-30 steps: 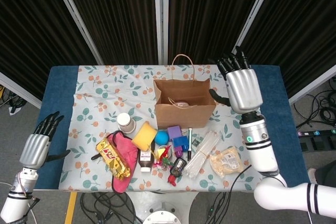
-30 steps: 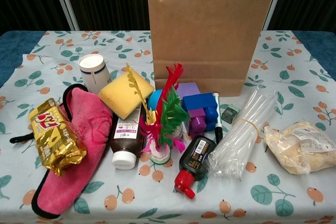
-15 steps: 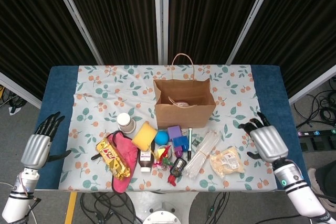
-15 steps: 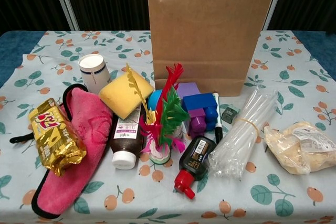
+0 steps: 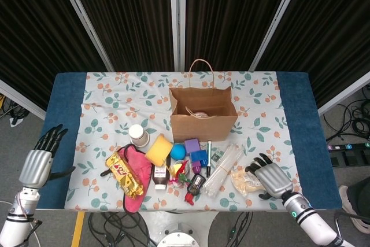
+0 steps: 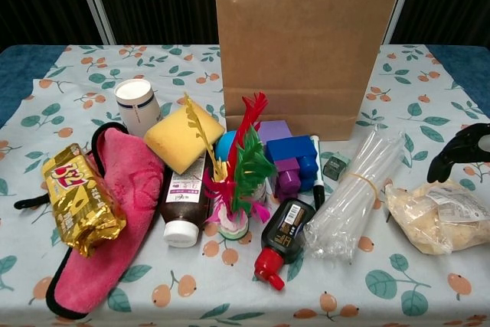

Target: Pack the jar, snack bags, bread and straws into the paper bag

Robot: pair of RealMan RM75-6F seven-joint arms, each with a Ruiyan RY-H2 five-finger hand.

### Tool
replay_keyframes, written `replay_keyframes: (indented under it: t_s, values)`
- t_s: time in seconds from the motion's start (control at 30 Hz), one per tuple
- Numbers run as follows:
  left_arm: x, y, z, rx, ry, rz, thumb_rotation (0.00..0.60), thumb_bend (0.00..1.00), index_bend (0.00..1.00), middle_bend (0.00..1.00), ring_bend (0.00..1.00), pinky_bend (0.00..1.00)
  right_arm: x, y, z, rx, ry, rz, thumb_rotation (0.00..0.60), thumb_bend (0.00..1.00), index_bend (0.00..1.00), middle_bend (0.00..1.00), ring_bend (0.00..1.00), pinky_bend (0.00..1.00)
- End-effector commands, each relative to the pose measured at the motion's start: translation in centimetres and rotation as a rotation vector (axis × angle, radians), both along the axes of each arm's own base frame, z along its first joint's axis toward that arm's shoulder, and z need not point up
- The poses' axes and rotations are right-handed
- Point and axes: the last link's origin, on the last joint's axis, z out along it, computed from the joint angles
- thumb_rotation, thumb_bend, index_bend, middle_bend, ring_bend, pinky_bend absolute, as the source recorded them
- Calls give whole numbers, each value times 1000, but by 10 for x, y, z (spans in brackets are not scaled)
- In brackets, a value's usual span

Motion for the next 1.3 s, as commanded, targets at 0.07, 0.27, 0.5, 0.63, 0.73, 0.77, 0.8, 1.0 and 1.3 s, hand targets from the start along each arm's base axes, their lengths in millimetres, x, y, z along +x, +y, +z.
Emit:
replay_keyframes:
  t_s: [0.07,0.27,0.5,0.63,0.73,0.77,0.8,1.0,1.3]
  values:
    - [-1,2,2,6,5,-6,600,16,84,130,34,156,0,-3,-12,-22,21,17,600,0,272,255,85,0]
    - [-2,4,3,10,13,-13,600,16,84,130,34,156,-3,-6,-23,-42,47,10,600,0,272,257,83,0]
    - [-3,0,4,14,-1,-13,600,16,84,130,34,155,-6,-8,-41,-55,64,14,600,2,325,300,128,3]
    - [-3,-1,5,17,-7,-11,600,16,84,130,34,156,1,-7,-42,-93,42,41,600,94,503,428,263,94]
    - [-2,-3,4,12,-13,-9,600,16,84,130,34,156,5,-8,-34,-144,21,67,600,159,646,539,380,174]
    - [-2,-3,3,10,-14,-9,600,16,84,130,34,155,7,-8,-29,-168,8,76,600,170,671,560,402,189]
    - [-2,-3,3,9,-16,-9,600,16,84,130,34,155,9,-8,-25,-183,-1,83,600,183,696,581,424,206]
    - [0,-2,2,2,-18,-12,600,16,84,130,34,155,44,-10,28,-327,-120,172,600,197,716,596,437,218]
    - [2,-3,-4,-23,-22,-15,600,16,84,130,34,156,155,-43,127,-581,-340,372,600,188,722,595,437,223]
